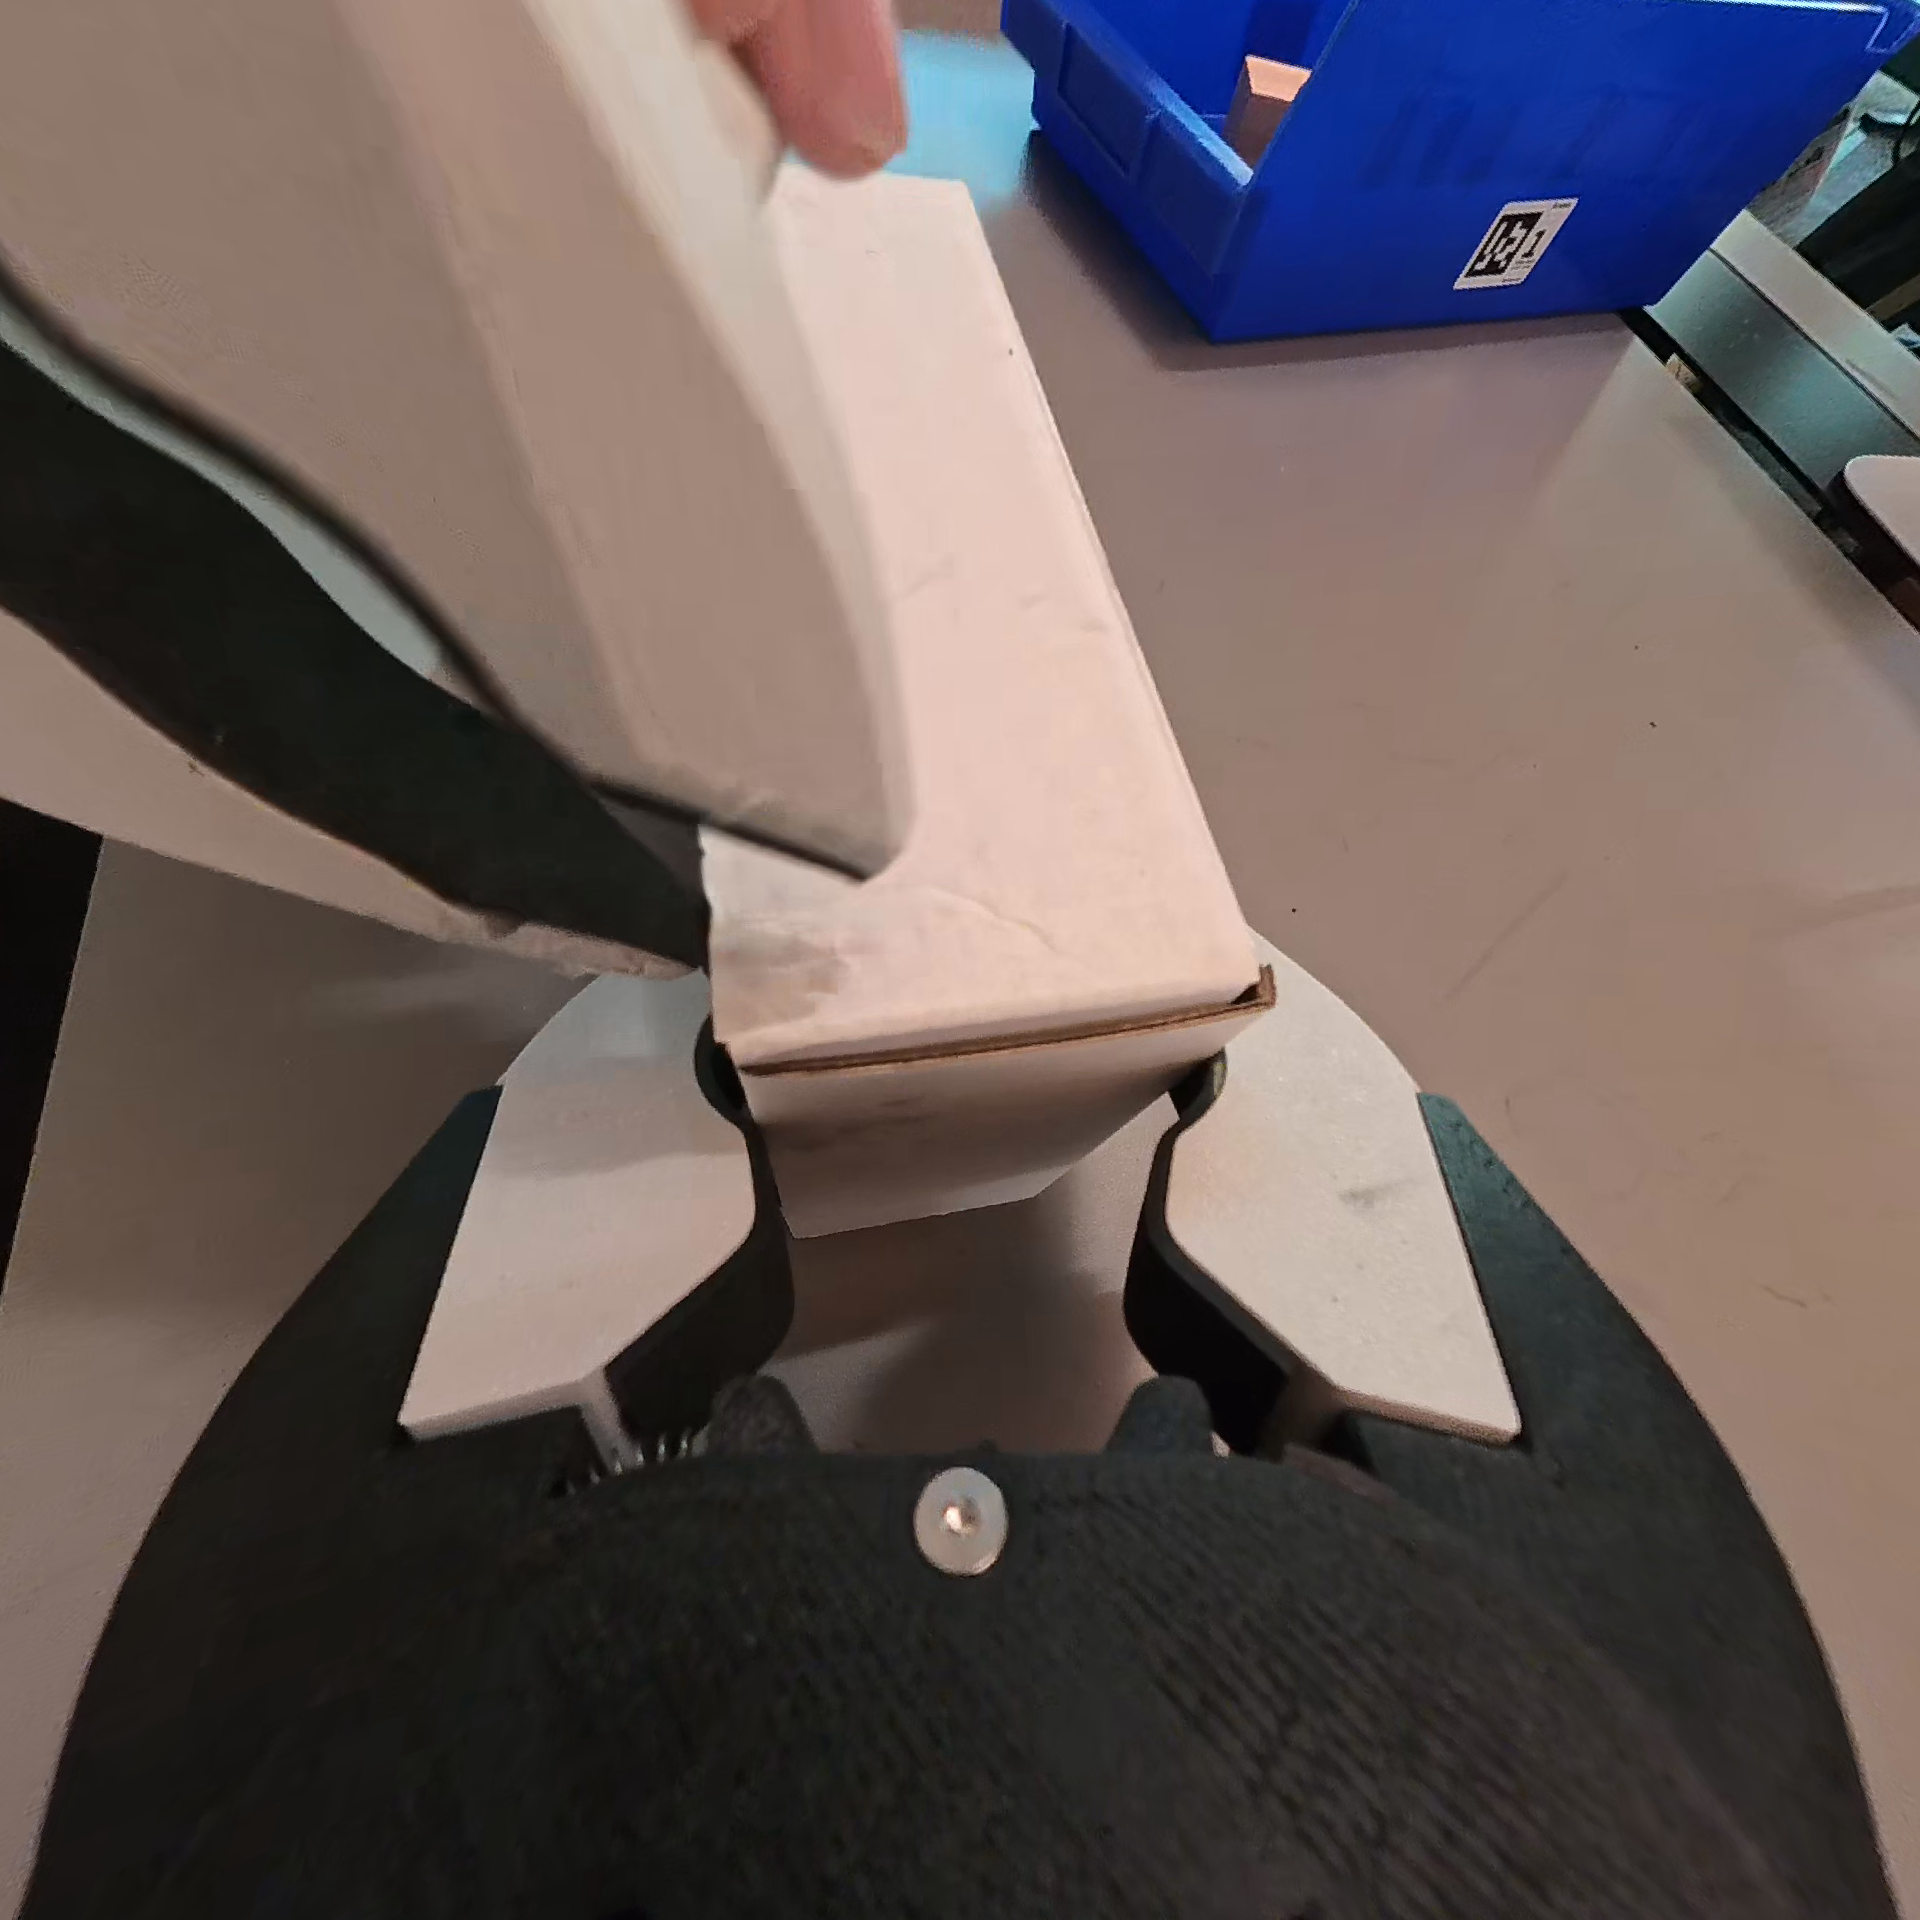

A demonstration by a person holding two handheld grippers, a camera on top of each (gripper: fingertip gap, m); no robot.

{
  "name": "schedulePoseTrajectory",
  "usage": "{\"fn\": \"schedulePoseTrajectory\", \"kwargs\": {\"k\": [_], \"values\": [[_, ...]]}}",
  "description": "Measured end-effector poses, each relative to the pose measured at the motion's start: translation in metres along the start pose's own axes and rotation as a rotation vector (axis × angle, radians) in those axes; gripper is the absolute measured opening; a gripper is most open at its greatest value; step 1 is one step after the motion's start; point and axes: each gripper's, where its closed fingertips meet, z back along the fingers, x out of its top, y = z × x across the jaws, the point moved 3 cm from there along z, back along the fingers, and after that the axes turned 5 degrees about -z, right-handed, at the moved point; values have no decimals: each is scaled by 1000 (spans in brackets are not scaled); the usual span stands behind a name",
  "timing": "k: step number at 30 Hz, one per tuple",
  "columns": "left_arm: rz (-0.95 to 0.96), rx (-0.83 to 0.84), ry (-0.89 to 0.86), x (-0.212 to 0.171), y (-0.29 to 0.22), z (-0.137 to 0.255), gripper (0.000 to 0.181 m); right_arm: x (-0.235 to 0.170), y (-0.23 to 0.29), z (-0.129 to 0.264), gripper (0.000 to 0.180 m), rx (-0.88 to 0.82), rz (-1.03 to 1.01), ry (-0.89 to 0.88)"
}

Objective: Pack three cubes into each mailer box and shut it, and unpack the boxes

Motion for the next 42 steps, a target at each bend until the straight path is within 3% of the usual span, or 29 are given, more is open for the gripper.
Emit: {"fn": "schedulePoseTrajectory", "kwargs": {"k": [1,2,7,11,18,31,34,42], "values": [[-21,4,2,0,-3,0,9,0,0,0,81,0,1,0],[-39,2,1,1,-7,-1,2,0,0,0,81,1,1,-1],[-72,174,25,0,3,1,0,-1,-1,0,81,-8,-2,17],[-18,215,28,-1,4,-1,0,0,-3,0,81,-18,-26,19],[18,248,45,-11,3,2,20,0,-1,0,81,2,1,-11],[173,310,24,-28,4,12,21,-2,0,1,81,1,4,17],[128,315,9,-33,-3,14,19,-1,1,0,81,3,12,3],[134,239,70,-79,-10,42,29,0,1,0,81,18,5,-28]]}}
